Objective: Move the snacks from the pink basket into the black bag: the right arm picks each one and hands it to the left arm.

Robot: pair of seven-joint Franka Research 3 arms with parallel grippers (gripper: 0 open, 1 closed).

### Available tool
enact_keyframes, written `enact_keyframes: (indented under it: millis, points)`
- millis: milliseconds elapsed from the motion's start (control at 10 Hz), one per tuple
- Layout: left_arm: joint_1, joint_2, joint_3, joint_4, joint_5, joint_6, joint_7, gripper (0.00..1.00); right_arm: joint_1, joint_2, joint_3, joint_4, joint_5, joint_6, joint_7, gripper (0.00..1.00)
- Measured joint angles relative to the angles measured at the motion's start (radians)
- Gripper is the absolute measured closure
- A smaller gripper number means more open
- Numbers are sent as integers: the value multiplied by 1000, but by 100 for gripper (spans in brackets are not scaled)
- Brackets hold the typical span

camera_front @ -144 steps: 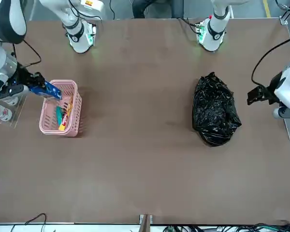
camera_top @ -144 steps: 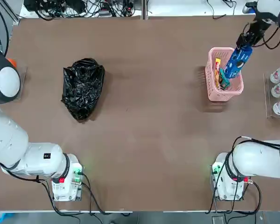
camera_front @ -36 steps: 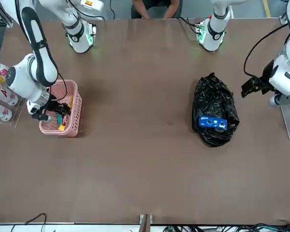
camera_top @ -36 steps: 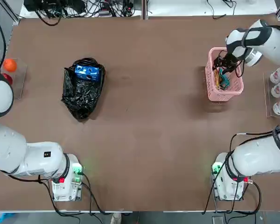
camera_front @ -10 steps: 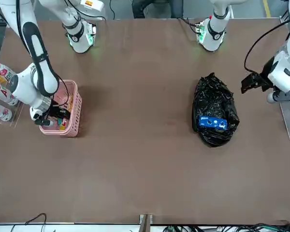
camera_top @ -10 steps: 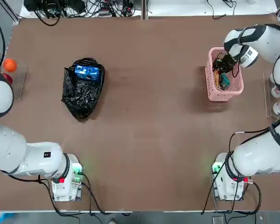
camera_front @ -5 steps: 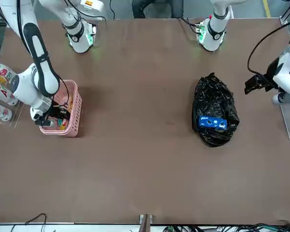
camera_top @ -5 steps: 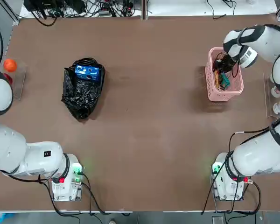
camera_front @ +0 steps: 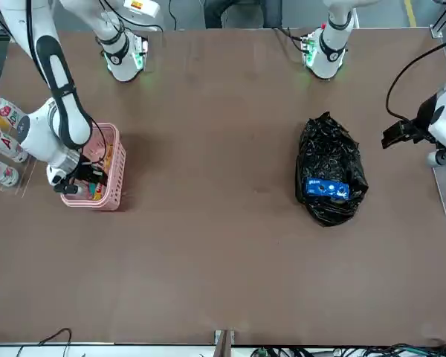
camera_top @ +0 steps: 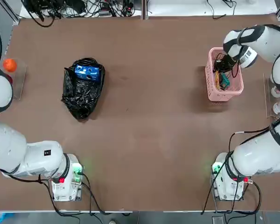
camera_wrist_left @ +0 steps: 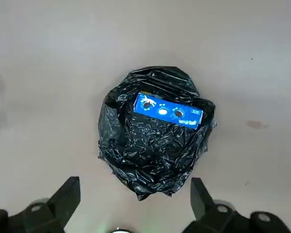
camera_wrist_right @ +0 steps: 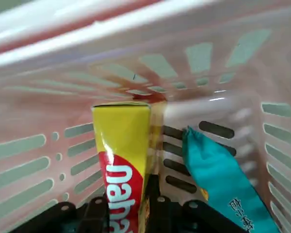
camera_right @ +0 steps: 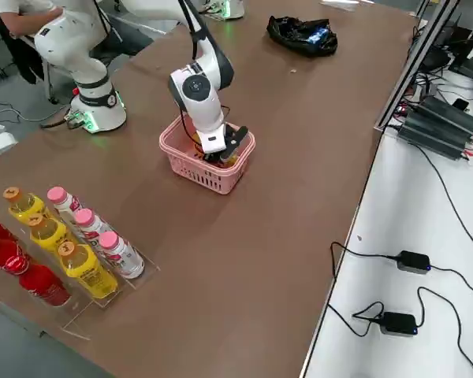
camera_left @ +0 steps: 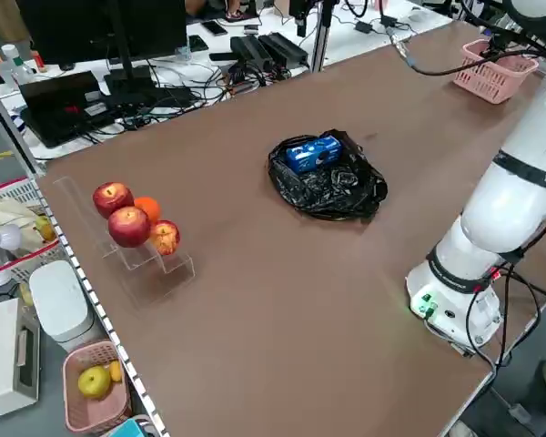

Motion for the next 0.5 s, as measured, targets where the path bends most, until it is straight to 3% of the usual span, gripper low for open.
enact_keyframes:
  millis: [500]
  points:
    - [7, 7, 0, 0, -17, -4, 0, 0, 1, 2, 1, 13, 0, -15, -23, 73]
